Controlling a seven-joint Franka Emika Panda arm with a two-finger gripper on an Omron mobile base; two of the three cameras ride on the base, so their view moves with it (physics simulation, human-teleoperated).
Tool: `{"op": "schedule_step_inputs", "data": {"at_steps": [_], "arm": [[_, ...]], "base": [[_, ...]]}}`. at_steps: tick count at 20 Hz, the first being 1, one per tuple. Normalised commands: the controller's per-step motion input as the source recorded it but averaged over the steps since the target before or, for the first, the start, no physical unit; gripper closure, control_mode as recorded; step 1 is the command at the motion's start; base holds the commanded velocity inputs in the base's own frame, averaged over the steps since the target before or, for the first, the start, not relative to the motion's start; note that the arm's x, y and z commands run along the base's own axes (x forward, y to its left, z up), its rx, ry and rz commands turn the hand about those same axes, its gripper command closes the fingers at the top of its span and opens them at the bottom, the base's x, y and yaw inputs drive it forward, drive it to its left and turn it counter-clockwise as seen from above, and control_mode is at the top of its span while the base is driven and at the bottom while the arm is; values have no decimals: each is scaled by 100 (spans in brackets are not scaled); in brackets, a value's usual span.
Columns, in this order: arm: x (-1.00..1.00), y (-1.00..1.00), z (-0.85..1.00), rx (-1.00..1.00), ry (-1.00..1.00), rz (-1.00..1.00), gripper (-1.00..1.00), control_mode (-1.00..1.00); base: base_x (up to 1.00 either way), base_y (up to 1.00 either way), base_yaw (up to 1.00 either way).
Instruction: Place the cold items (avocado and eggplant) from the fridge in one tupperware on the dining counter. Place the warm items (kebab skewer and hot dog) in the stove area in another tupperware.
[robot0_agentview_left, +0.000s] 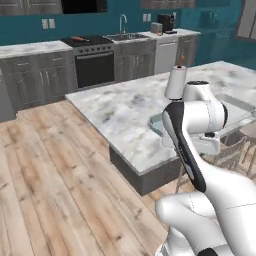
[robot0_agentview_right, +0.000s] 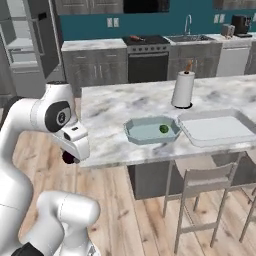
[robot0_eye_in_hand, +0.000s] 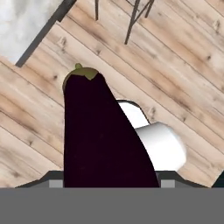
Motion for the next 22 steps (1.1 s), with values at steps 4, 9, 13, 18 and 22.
{"op": "schedule_step_inputs", "data": {"at_steps": [4, 9, 13, 18, 22], "arm": [[0, 0, 0, 0, 0, 0, 100, 100], [0, 0, 0, 0, 0, 0, 100, 100], [0, 0, 0, 0, 0, 0, 100, 100], [0, 0, 0, 0, 0, 0, 100, 100], [0, 0, 0, 0, 0, 0, 100, 100]], "base": [[10, -72, 70], [0, -79, 69], [0, -92, 48], [-2, -46, -16], [0, -36, -29]]}}
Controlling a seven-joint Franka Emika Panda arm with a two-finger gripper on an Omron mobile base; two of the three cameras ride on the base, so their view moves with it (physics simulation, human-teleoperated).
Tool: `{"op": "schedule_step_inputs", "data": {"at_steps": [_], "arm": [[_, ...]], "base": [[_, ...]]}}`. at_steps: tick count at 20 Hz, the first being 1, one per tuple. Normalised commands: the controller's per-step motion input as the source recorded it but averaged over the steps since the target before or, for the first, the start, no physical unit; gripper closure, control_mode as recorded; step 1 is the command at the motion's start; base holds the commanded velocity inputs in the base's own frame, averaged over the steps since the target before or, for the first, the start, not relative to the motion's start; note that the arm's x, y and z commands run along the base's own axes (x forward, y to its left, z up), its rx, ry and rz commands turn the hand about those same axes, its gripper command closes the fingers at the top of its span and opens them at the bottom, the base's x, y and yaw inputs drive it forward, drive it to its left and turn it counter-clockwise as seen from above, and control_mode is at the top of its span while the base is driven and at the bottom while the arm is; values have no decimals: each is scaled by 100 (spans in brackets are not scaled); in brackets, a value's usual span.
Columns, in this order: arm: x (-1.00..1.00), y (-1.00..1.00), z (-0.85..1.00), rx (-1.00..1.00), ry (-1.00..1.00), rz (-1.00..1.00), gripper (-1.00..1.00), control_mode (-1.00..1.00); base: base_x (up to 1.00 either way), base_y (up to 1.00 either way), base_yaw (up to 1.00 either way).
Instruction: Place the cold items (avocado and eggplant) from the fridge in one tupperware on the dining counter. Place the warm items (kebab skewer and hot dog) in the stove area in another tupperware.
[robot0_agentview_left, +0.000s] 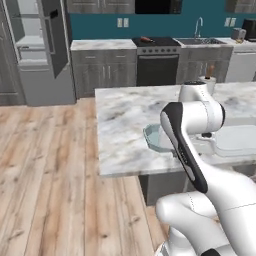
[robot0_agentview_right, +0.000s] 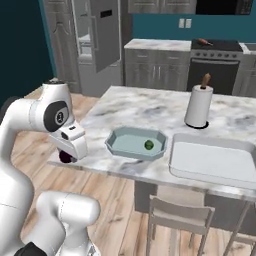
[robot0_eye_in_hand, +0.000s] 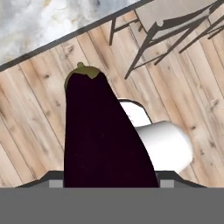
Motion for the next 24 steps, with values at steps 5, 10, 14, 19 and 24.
{"op": "schedule_step_inputs", "data": {"at_steps": [5, 10, 14, 19, 24], "arm": [[0, 0, 0, 0, 0, 0, 100, 100], [0, 0, 0, 0, 0, 0, 100, 100], [0, 0, 0, 0, 0, 0, 100, 100], [0, 0, 0, 0, 0, 0, 100, 100], [70, 1, 0, 0, 0, -1, 100, -100]], "base": [[0, -15, -43], [15, 25, -27], [31, 31, -18], [34, 17, -13], [0, 0, 0]]}}
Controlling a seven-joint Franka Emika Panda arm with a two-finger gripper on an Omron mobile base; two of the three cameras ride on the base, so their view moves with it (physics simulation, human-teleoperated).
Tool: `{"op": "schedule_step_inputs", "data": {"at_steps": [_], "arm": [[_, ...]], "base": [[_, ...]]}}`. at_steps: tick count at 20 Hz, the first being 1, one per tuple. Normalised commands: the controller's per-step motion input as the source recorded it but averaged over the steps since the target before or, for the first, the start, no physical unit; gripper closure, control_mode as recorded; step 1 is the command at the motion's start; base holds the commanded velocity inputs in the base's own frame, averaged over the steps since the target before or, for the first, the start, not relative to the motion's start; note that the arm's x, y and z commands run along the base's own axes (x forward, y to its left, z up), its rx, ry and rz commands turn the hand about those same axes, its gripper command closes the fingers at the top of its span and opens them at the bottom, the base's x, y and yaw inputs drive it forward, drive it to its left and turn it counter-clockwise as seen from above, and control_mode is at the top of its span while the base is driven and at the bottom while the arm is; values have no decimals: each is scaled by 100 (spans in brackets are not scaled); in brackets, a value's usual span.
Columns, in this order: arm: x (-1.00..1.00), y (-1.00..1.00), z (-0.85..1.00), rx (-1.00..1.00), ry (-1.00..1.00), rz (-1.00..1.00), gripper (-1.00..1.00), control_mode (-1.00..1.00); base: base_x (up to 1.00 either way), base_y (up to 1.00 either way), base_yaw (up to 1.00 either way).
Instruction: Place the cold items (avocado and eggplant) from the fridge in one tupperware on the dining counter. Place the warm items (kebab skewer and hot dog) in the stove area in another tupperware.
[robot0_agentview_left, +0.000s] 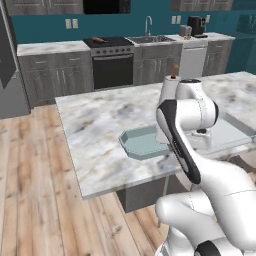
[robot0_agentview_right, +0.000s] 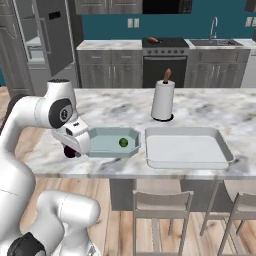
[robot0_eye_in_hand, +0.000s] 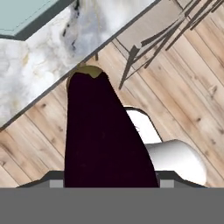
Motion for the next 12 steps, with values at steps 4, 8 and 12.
{"op": "schedule_step_inputs", "data": {"at_steps": [4, 8, 12], "arm": [[81, 2, 0, 0, 0, 0, 100, -100], [100, 3, -6, 0, 0, 0, 100, -100], [100, 0, -12, 0, -4, 0, 100, -100]], "base": [[0, 0, 0], [0, 0, 0], [0, 0, 0]]}}
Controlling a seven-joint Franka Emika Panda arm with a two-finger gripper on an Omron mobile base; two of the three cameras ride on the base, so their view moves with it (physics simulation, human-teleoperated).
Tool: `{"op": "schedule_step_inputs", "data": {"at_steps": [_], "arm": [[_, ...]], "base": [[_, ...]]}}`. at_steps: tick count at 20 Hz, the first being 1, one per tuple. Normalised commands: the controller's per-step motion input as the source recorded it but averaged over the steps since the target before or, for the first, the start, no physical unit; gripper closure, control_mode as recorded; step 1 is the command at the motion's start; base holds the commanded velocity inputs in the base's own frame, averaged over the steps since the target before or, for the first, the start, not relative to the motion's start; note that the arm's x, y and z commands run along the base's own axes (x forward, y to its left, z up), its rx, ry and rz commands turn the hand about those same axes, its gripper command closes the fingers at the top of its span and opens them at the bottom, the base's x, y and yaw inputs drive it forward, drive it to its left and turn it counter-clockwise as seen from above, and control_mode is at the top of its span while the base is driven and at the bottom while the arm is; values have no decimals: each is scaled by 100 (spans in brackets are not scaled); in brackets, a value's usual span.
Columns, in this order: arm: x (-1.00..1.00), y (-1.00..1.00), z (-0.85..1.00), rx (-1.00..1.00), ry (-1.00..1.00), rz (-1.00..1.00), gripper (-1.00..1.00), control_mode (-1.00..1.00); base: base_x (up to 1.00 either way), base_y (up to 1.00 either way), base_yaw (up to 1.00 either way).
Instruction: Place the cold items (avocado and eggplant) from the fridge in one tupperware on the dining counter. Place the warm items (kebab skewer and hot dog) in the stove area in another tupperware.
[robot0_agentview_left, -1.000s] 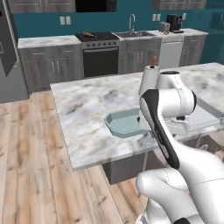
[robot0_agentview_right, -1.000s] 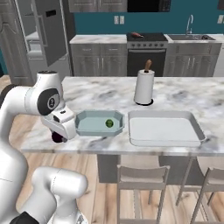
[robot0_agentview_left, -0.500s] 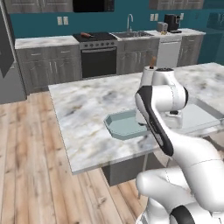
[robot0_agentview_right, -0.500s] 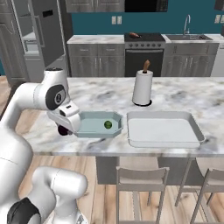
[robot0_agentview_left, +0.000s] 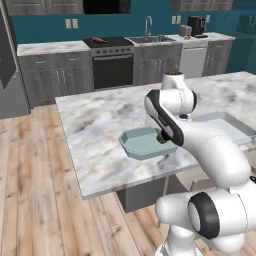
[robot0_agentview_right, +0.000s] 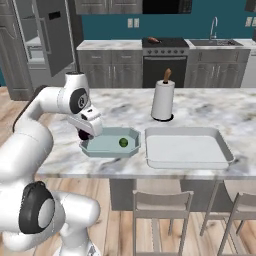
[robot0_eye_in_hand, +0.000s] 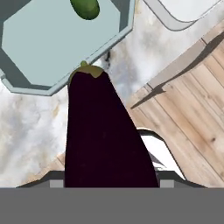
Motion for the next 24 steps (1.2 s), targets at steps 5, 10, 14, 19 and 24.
{"op": "schedule_step_inputs", "data": {"at_steps": [5, 10, 14, 19, 24], "arm": [[98, -7, -34, 1, 2, 22, 100, -100], [69, -10, -38, 0, 1, 53, 100, -100], [42, -27, -32, 0, 0, 63, 100, -100], [2, 0, -20, -1, 13, 66, 100, -100], [0, -1, -28, 0, 11, 48, 100, -100]], "base": [[0, 0, 0], [0, 0, 0], [0, 0, 0], [0, 0, 0], [0, 0, 0]]}}
